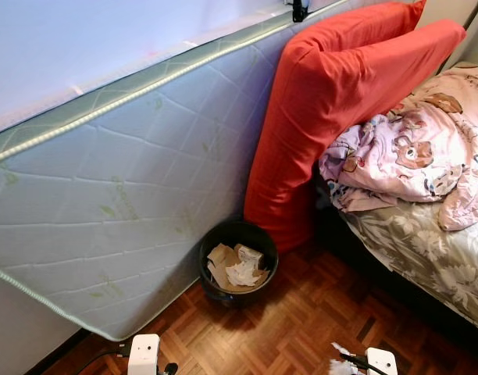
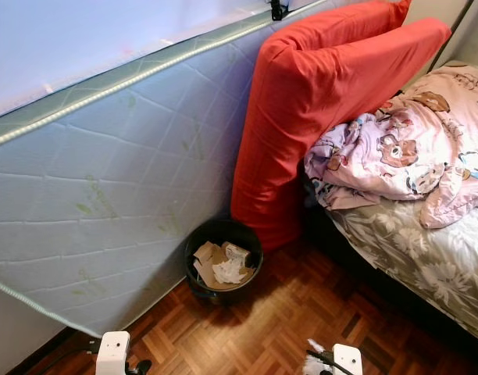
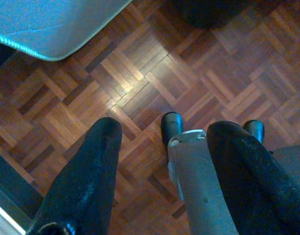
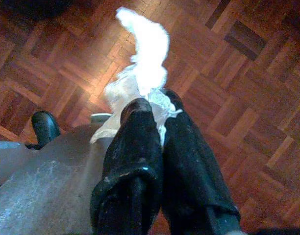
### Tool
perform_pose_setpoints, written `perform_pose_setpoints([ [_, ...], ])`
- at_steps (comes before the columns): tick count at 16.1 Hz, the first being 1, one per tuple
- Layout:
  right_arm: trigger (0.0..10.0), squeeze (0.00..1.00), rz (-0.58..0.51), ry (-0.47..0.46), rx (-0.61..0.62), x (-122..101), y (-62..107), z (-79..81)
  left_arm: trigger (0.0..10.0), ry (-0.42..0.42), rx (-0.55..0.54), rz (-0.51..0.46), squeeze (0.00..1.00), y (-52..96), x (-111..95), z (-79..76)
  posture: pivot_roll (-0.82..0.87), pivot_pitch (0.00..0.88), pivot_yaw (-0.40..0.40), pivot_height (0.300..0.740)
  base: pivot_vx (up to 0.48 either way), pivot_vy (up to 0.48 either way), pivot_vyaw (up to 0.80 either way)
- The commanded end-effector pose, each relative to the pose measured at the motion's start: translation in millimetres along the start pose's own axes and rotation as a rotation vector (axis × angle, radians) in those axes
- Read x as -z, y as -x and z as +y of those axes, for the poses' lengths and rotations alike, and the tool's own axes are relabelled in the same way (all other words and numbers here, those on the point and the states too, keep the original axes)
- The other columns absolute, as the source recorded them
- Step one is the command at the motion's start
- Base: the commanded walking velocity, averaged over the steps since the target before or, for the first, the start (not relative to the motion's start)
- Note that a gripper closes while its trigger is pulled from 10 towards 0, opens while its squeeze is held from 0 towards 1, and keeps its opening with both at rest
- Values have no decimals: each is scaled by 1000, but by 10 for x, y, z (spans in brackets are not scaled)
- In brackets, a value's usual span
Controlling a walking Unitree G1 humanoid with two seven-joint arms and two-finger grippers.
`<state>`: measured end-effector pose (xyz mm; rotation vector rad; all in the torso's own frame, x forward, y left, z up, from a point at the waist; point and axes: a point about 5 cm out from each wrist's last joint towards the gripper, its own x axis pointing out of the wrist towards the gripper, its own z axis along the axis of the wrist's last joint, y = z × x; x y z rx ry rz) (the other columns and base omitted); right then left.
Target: Clean up the room
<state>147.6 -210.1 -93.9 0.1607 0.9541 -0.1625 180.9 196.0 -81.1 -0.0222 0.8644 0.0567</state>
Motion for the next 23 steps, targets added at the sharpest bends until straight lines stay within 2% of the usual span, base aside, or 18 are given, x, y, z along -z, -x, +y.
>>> perform_pose_setpoints([
  [1, 10000, 0, 20, 7, 6, 47, 10, -10, 10000, 10, -12, 28, 0, 26, 84, 49, 9, 140, 3, 740, 0, 0, 719],
  [3, 10000, 0, 16, -2, 7, 43, 9, -7, 10000, 10, -14, 29, 0, 29, 90, 64, 13, 145, 7, 740, 332, 0, 800],
  [7, 10000, 0, 15, -34, 7, 49, 9, -4, 10000, 10, -16, 34, 0, 35, 106, 76, 19, 149, 6, 740, 365, 0, 0],
  [10, 10000, 0, 5, 1, 7, 31, 8, -7, 10000, 14, -20, 35, 0, 34, 103, 78, 25, 148, 3, 740, 365, 0, 0],
  [12, 10000, 0, 4, -14, 8, 34, 9, -5, 10000, 14, -20, 33, 0, 30, 91, 79, 26, 145, 1, 740, 364, 0, 800],
  [14, 10000, 0, 9, -12, 6, 42, 10, -7, 10000, 17, -19, 31, 0, 30, 91, 72, 25, 138, -1, 740, 364, 0, 0],
  [15, 10000, 0, 5, 23, 8, 31, 10, -12, 10000, 16, -18, 31, 0, 30, 94, 66, 27, 135, -2, 740, 0, 0, 800],
  [18, 10000, 0, 8, 26, 0, 39, 13, -20, 10000, 16, -16, 30, 0, 30, 99, 50, 24, 122, -5, 740, 0, 0, 800],
  [19, 10000, 0, 10, -11, -6, 49, 15, -19, 10000, 15, -12, 33, 0, 29, 100, 45, 24, 118, -6, 740, 0, 0, 0],
  [23, 10000, 0, -26, 20, -75, 3, 14, 18, 10000, 17, -12, 34, 0, 27, 100, 33, 24, 127, -13, 740, 0, 0, 0],
])
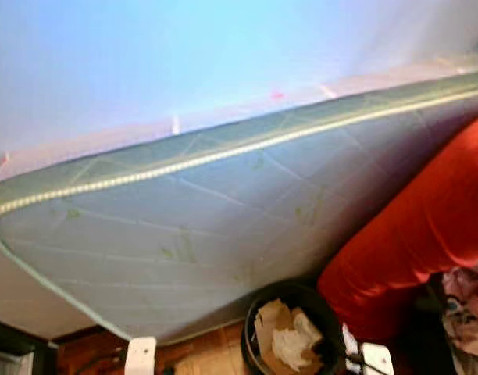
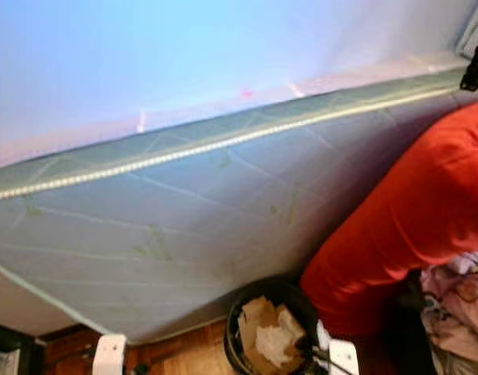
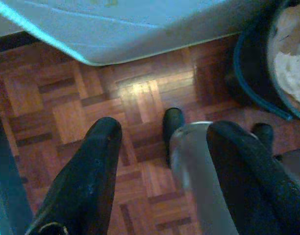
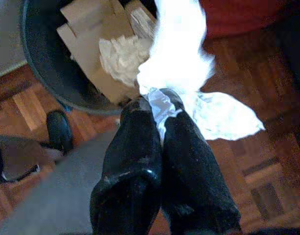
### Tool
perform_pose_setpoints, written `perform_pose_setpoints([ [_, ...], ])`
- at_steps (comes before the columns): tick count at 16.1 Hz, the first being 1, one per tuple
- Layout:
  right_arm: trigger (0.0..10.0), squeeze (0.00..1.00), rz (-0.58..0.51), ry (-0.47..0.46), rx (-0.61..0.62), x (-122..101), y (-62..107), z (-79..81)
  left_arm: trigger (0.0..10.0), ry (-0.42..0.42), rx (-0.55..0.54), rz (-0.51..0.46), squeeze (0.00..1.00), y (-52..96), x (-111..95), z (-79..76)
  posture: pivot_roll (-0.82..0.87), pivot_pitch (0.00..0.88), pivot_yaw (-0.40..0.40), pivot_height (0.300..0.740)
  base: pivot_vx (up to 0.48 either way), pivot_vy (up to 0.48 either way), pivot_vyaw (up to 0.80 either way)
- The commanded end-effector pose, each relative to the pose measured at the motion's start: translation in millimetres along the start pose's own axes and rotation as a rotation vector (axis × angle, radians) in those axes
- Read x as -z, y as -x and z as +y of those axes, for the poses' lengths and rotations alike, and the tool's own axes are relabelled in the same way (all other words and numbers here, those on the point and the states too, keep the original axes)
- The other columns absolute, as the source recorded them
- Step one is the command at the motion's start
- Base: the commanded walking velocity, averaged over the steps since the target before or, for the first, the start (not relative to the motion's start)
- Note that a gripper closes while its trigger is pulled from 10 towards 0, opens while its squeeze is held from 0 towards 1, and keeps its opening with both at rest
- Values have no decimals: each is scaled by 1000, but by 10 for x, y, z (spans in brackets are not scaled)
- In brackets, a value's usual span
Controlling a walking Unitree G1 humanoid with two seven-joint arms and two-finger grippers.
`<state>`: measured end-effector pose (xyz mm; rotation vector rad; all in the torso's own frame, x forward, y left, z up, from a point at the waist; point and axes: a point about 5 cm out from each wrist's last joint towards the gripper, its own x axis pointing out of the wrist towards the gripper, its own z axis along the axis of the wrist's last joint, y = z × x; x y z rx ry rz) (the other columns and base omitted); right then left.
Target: Clean up the room
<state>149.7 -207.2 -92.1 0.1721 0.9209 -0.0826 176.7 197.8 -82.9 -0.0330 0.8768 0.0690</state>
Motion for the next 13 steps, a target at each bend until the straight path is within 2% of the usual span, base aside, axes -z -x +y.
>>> perform_pose_setpoints([
  [1, 10000, 0, -12, 20, -19, 3, 9, -3, 10000, 3, -4, 23, 0, 14, 60, 7, 24, 127, -13, 740, 0, 0, 0],
  [5, 10000, 0, -67, 43, -78, -56, 12, 26, 10000, 14, 0, 12, 0, 16, 65, -20, 53, 151, -26, 740, 0, 0, 0],
  [10, 10000, 0, -137, 69, -173, -106, 32, 72, 10000, 28, -21, 13, 0, 59, 149, 86, 86, 173, -35, 740, 0, 0, 0],
  [13, 10000, 0, -149, 59, -196, -94, 46, 71, 10000, 35, -28, 23, 0, 86, 221, 99, 103, 189, -39, 740, 0, 0, 0],
])
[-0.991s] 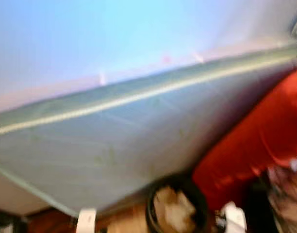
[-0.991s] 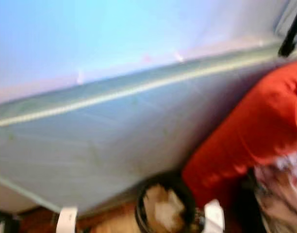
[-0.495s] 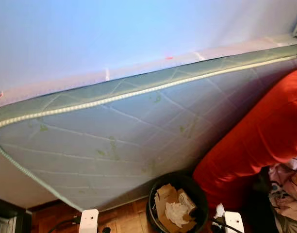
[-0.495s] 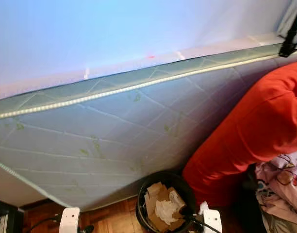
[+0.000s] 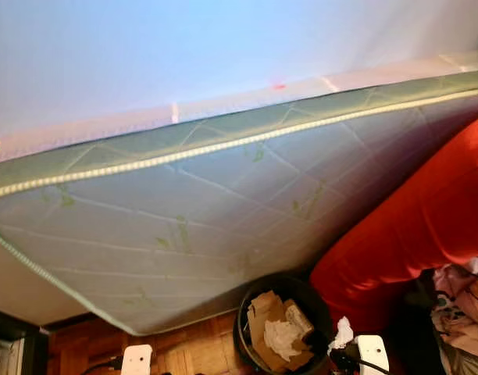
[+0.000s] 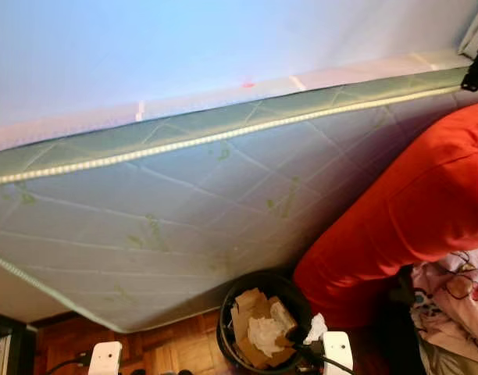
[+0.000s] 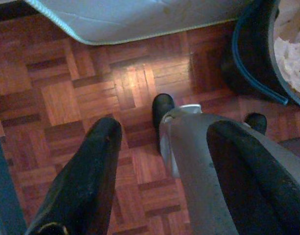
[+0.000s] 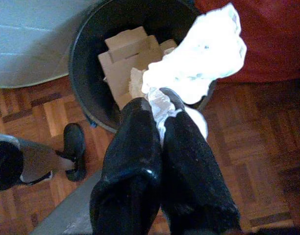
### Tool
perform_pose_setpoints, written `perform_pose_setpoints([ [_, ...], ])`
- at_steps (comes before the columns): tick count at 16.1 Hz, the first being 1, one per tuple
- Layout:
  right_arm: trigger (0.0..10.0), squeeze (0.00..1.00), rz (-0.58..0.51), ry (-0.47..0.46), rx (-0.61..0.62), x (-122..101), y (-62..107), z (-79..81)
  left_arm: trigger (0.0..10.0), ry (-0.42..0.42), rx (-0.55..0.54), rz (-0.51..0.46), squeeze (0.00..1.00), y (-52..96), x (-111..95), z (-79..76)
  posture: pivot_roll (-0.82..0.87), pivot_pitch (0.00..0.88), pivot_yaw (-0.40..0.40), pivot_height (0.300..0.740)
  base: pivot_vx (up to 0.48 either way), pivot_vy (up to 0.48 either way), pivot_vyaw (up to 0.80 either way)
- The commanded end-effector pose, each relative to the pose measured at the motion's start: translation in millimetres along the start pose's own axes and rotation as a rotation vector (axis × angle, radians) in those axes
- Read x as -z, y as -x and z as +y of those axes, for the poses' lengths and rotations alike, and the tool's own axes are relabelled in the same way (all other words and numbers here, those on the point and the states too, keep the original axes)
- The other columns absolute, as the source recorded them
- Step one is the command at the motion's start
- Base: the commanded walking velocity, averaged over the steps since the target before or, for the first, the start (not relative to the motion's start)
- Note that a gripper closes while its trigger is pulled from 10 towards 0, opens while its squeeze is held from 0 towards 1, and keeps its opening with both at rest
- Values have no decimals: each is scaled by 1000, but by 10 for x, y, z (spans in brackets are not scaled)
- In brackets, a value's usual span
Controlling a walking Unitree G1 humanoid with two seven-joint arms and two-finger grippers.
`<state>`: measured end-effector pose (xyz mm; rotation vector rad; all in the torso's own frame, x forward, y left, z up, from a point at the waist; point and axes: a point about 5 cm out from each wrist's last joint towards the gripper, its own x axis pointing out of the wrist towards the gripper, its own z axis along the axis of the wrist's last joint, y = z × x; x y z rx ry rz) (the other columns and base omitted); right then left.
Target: Clean up the room
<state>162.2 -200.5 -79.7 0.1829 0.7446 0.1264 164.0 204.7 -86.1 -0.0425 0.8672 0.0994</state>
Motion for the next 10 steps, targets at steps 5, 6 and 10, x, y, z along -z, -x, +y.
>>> perform_pose_setpoints([
  [5, 10000, 0, -68, -28, 1, 21, 56, -17, 10000, 22, -21, 40, 0, 72, 169, 134, 108, 201, -40, 740, 0, 0, 0],
  [6, 10000, 0, -143, -8, -16, -266, -112, 110, 10000, 21, -21, 40, 0, 72, 167, 138, 108, 201, -40, 740, 0, 0, 0],
  [10, 10000, 0, -366, 126, 95, -1785, -591, 761, 10000, 14, -12, 39, 0, 55, 135, 108, 106, 194, -33, 740, 0, 0, 0],
])
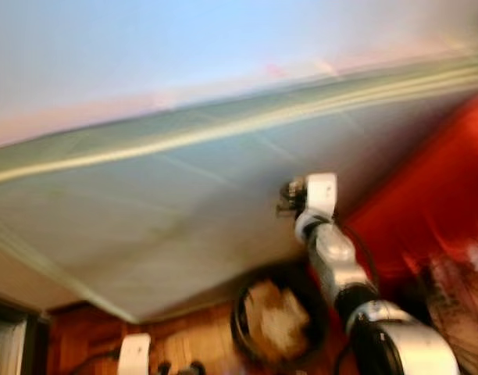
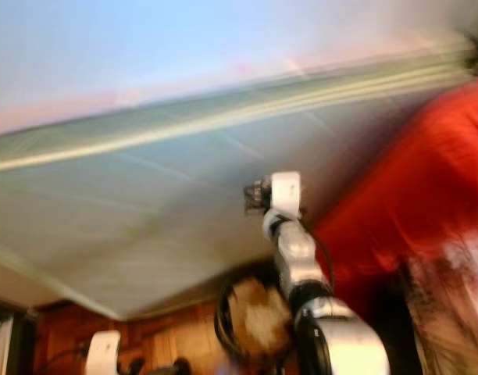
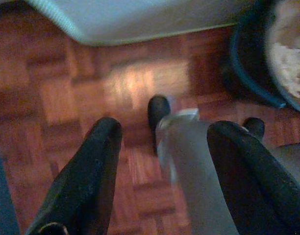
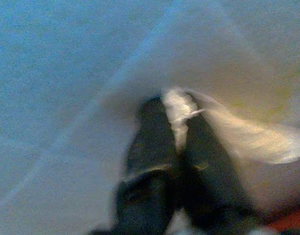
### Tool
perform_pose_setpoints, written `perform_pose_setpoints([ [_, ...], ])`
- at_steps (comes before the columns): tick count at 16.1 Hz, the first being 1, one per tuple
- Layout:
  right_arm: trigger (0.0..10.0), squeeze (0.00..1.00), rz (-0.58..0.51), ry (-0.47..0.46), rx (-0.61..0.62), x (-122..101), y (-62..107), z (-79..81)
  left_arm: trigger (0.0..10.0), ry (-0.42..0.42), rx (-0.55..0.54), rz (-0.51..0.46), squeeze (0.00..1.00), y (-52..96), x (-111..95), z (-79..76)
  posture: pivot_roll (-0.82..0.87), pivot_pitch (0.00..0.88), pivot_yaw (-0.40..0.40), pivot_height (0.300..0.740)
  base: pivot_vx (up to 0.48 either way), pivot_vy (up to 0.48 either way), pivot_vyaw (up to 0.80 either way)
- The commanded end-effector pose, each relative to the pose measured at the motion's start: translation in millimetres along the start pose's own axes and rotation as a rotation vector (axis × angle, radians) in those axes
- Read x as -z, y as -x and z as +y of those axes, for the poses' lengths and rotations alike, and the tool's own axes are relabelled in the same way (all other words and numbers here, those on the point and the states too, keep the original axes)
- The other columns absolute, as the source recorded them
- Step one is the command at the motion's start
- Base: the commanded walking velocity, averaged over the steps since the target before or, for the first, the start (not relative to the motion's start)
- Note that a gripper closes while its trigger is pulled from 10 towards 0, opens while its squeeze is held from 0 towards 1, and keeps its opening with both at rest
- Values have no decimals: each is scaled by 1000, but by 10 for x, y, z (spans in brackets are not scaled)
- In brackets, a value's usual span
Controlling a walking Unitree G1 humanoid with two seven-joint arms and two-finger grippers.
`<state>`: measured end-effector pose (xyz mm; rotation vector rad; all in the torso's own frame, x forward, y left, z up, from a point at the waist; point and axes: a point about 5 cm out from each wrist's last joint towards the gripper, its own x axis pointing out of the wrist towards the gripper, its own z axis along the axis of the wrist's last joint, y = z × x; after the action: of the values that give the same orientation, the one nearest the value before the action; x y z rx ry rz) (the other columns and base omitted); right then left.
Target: Clean up the room
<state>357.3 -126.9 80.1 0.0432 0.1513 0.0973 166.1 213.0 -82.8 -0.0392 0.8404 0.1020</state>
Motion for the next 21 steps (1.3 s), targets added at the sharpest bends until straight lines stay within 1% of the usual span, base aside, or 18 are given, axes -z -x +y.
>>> perform_pose_setpoints([
  [1, 10000, 0, 239, -46, 77, 627, 294, -140, 10000, 12, -6, 67, 0, 49, 172, 11, 105, 195, -34, 740, 0, 0, 0],
  [2, 10000, 0, 242, -69, 67, 644, 306, -148, 10000, 10, -4, 67, 0, 46, 171, 2, 106, 195, -33, 740, 0, 0, 0],
  [3, 10000, 0, 231, -83, 28, 643, 309, -121, 10000, 9, -3, 67, 0, 45, 171, -6, 105, 194, -34, 740, 0, 0, 0],
  [5, 10000, 0, 215, -100, -1, 648, 317, -77, 10000, 8, -4, 68, 0, 47, 176, -11, 105, 193, -34, 740, 0, 0, 0],
  [8, 10000, 0, 249, -89, 49, 723, 357, -81, 10000, 11, -4, 67, 0, 53, 192, -19, 111, 192, -34, 740, 0, 0, 0],
  [9, 10000, 0, 249, -90, 51, 738, 370, -85, 10000, 10, -3, 67, 0, 55, 196, -20, 111, 192, -34, 740, 0, 0, 0],
  [11, 10000, 0, 220, -118, 82, 784, 434, -150, 10000, 10, -5, 69, 0, 66, 220, -12, 103, 191, -32, 740, 0, 0, 0],
  [13, 10000, 0, 224, -81, 67, 875, 517, -139, 10000, 4, -2, 72, 0, 68, 226, -14, 97, 185, -27, 740, 0, 0, 0],
  [16, 10000, 0, 230, -76, 70, 898, 535, -131, 10000, 6, -2, 51, 0, 55, 186, -35, 96, 169, -24, 740, 0, 0, 0],
  [17, 10000, 0, 228, -77, 66, 904, 541, -123, 10000, 19, -2, 12, 0, 34, 110, -46, 95, 163, -23, 740, 0, 0, 0],
  [18, 10000, 0, 232, -76, 60, 924, 556, -111, 10000, 7, -11, -47, 0, -1, -30, -40, 96, 161, -24, 740, 0, 0, 0],
  [19, 10000, 0, 236, -74, 57, 932, 560, -106, 10000, -9, -14, -70, 0, -28, -121, -47, 99, 157, -24, 740, 0, 0, 0],
  [20, 10000, 0, 241, -72, 54, 941, 565, -104, 10000, -55, -24, -111, 0, -57, -247, -52, 100, 156, -24, 740, 0, 0, 0],
  [21, 10000, 0, 245, -71, 53, 942, 565, -104, 10000, -148, -49, -134, 0, -75, -337, -42, 101, 155, -23, 740, 0, 0, 0],
])
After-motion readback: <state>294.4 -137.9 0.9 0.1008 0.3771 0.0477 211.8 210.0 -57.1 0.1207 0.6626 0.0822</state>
